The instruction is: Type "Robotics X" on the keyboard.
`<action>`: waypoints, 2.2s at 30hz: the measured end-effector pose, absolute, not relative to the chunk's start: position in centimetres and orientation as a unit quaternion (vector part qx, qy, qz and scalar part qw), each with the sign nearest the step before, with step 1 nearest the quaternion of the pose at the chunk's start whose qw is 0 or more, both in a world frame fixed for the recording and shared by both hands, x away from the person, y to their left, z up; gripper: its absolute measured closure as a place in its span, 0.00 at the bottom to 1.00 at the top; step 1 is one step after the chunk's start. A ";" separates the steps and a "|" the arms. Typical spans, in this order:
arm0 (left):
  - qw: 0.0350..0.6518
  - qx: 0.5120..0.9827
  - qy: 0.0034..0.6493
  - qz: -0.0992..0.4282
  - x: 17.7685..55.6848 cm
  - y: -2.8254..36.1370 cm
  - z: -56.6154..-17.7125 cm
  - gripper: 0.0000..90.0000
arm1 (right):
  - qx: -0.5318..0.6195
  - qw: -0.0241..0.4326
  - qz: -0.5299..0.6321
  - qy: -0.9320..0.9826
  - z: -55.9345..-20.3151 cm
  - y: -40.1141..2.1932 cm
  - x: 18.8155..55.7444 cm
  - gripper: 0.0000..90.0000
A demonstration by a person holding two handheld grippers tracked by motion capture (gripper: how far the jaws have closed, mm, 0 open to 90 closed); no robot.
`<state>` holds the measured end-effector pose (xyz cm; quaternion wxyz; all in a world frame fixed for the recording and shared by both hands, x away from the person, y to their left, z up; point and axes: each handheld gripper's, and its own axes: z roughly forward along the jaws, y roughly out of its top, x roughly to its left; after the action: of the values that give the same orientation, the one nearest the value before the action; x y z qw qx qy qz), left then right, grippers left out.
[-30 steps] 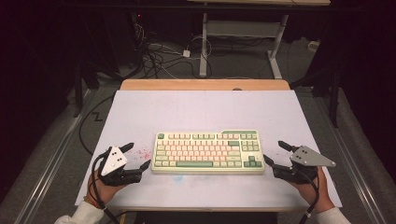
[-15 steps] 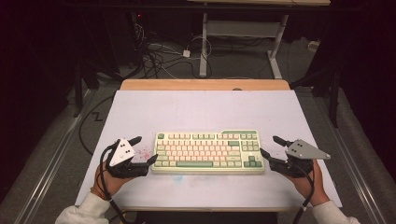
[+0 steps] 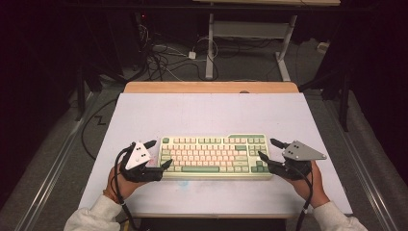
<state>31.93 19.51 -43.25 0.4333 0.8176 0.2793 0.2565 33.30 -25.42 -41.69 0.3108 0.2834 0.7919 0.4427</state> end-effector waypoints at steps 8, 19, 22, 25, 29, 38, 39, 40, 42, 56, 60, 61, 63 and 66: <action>0.427 0.821 0.285 0.249 31.7 19.8 -43.9 0.19 | 0.254 0.281 0.423 0.823 -42.4 -23.8 33.6 0.93; 0.405 0.832 0.296 0.237 31.1 19.8 -44.9 0.22 | 0.242 0.256 0.393 0.849 -43.5 -22.0 34.1 1.00; 0.405 0.832 0.295 0.238 31.2 19.8 -44.8 0.22 | 0.236 0.246 0.384 0.858 -44.1 -21.3 34.4 1.00; 0.407 0.831 0.296 0.238 31.2 19.8 -44.7 0.23 | 0.235 0.237 0.374 0.865 -44.5 -20.8 34.6 1.00; 0.410 0.829 0.298 0.236 31.5 19.8 -44.5 0.23 | 0.234 0.229 0.365 0.872 -44.9 -20.6 34.9 1.00; 0.410 0.835 0.288 0.229 32.6 18.9 -43.9 0.34 | 0.233 0.225 0.356 0.877 -45.5 -20.0 35.1 1.00; 0.407 0.837 0.286 0.230 32.6 18.8 -43.9 0.34 | 0.232 0.225 0.355 0.877 -45.5 -20.0 35.2 1.00; 0.408 0.837 0.286 0.226 32.7 18.8 -43.8 0.41 | 0.232 0.225 0.355 0.877 -45.5 -19.9 35.2 1.00; 0.411 0.840 0.279 0.220 32.9 18.8 -43.6 0.56 | 0.230 0.223 0.349 0.880 -45.7 -19.8 35.1 1.00; 0.389 0.861 0.263 0.196 34.9 16.5 -43.0 0.97 | 0.231 0.227 0.351 0.879 -45.9 -19.8 34.9 1.00; 0.376 0.872 0.250 0.188 35.6 15.0 -43.0 0.97 | 0.228 0.229 0.351 0.879 -45.9 -19.8 34.9 1.00; 0.365 0.878 0.244 0.191 35.9 14.4 -43.1 0.97 | 0.228 0.231 0.350 0.879 -45.9 -19.8 34.9 1.00; 0.364 0.879 0.243 0.187 36.1 14.1 -43.1 0.97 | 0.230 0.232 0.350 0.878 -46.0 -19.7 34.8 1.00; 0.362 0.882 0.241 0.184 36.5 13.5 -43.2 0.97 | 0.228 0.234 0.350 0.878 -46.0 -19.7 34.8 1.00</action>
<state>36.50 13.48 -43.21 0.3616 0.8817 0.2408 0.1838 34.78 -19.74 -45.99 0.2338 0.2280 0.8780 0.3499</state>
